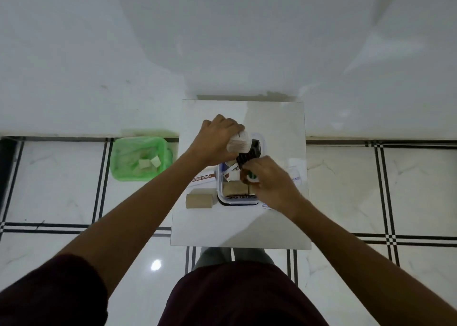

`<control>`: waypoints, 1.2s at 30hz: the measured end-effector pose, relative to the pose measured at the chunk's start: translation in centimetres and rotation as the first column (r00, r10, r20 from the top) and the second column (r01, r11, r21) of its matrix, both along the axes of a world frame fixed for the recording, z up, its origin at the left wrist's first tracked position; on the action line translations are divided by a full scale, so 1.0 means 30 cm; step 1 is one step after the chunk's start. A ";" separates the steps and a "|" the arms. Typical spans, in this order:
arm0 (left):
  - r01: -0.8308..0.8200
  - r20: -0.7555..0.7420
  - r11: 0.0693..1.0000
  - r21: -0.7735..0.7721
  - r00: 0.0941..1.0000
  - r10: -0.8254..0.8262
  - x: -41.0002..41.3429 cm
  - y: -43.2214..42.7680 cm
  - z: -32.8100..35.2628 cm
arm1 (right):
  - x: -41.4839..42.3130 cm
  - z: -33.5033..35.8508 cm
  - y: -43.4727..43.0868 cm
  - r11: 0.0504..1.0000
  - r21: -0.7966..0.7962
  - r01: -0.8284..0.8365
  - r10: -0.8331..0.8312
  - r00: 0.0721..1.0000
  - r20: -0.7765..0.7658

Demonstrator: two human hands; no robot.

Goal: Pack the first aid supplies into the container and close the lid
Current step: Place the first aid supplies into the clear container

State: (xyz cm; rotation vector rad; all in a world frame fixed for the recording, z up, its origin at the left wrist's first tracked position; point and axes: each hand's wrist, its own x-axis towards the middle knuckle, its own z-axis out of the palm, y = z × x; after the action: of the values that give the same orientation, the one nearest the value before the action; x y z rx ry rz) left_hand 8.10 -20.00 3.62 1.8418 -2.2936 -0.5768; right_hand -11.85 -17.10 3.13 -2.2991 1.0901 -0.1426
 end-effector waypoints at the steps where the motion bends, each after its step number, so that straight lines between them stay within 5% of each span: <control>1: 0.052 0.024 0.999 -0.012 0.998 -0.052 -0.010 -0.009 -0.006 | 0.011 -0.030 0.013 0.998 -0.025 -0.051 0.050 0.999 -0.011; 6: 0.173 0.092 0.984 -0.051 0.982 -0.168 -0.048 -0.014 -0.065 | 0.052 -0.136 0.019 0.983 -0.126 -0.136 0.125 0.988 -0.090; 15: 0.107 0.078 0.980 -0.166 0.992 -0.095 -0.043 0.029 -0.163 | 0.071 -0.178 0.015 0.968 -0.185 -0.167 0.127 0.969 -0.210; 21: -0.002 0.006 0.994 -0.108 1.000 0.003 -0.012 0.055 -0.168 | 0.057 -0.157 0.030 0.955 -0.272 -0.117 0.071 0.982 -0.174; 24: -0.104 -0.122 0.985 -0.140 0.989 0.087 0.016 0.075 -0.162 | 0.050 -0.156 0.042 0.968 -0.236 -0.089 0.036 0.975 -0.220; 27: -0.310 -0.285 0.924 -0.223 0.927 0.242 0.056 0.134 -0.159 | 0.043 -0.131 0.030 0.983 -0.178 0.053 -0.071 0.993 -0.095; 30: -0.465 -0.380 0.881 -0.093 0.834 0.400 0.114 0.240 -0.168 | -0.010 -0.060 -0.005 0.908 -0.143 0.394 -0.385 0.919 0.086; 32: -0.422 -0.281 0.905 0.051 0.863 0.419 0.163 0.294 -0.192 | -0.081 -0.051 -0.031 0.876 -0.075 0.476 -0.474 0.880 0.038; 36: -0.285 -0.048 0.930 0.234 0.952 0.304 0.216 0.325 -0.242 | -0.191 -0.137 -0.061 0.957 0.143 0.251 -0.195 0.926 -0.323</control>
State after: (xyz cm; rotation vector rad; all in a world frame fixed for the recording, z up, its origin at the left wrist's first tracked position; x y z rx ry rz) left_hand 14.59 -10.27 -3.64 2.1640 -1.9120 -0.8741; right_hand -17.59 -18.92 -0.98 -2.0698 1.4591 0.2263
